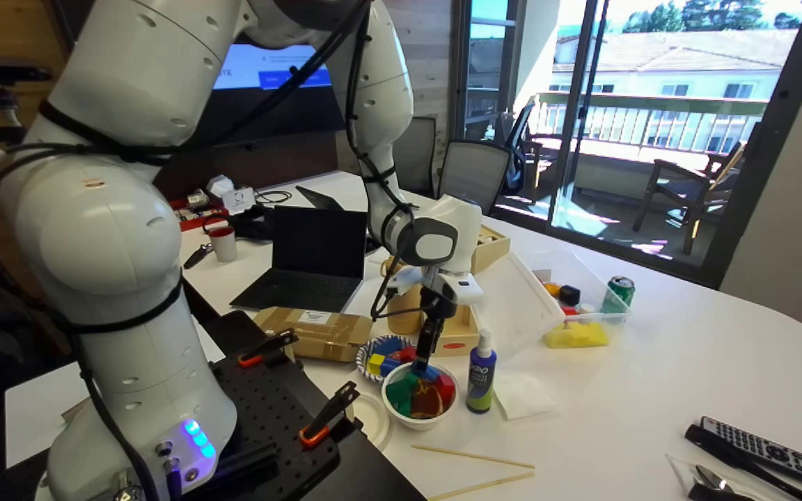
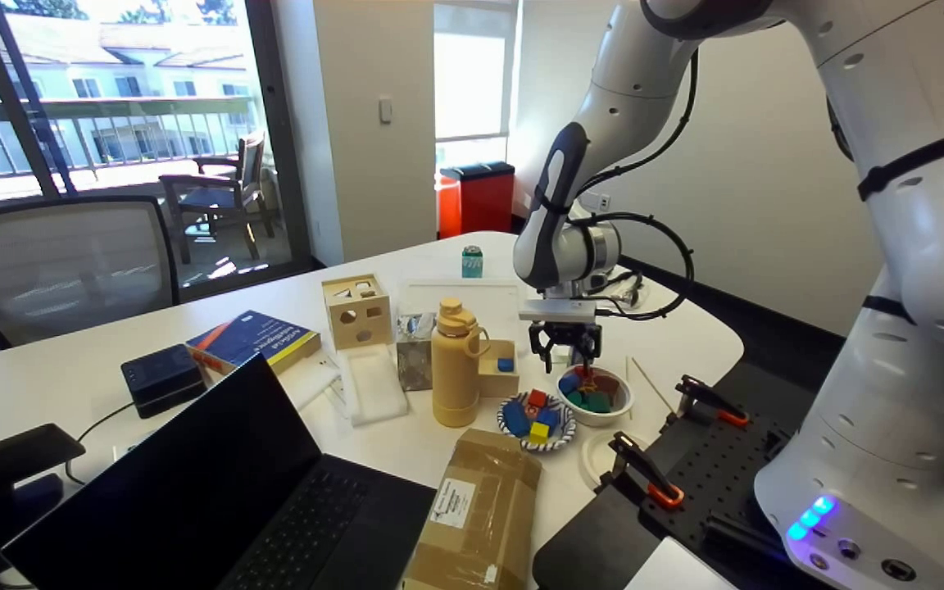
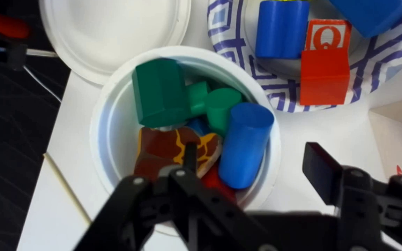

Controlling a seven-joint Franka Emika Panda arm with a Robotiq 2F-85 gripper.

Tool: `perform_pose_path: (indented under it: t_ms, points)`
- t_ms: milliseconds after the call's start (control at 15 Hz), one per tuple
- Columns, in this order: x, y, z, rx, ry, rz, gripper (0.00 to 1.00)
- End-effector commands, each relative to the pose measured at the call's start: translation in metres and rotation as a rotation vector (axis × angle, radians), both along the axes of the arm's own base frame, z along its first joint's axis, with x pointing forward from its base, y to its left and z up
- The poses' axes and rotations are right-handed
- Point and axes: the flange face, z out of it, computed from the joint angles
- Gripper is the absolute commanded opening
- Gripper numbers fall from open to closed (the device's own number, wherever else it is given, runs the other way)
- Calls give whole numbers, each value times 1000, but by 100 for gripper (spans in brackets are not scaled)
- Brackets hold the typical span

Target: Remove the blue block from the box and put it inside the bowl

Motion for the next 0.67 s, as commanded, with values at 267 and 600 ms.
perform_pose_path:
  t_ms: [267,600]
  points:
    - [28,15,67,-35,-123,68,100]
    - [47,14,101,-43,-188,104,100]
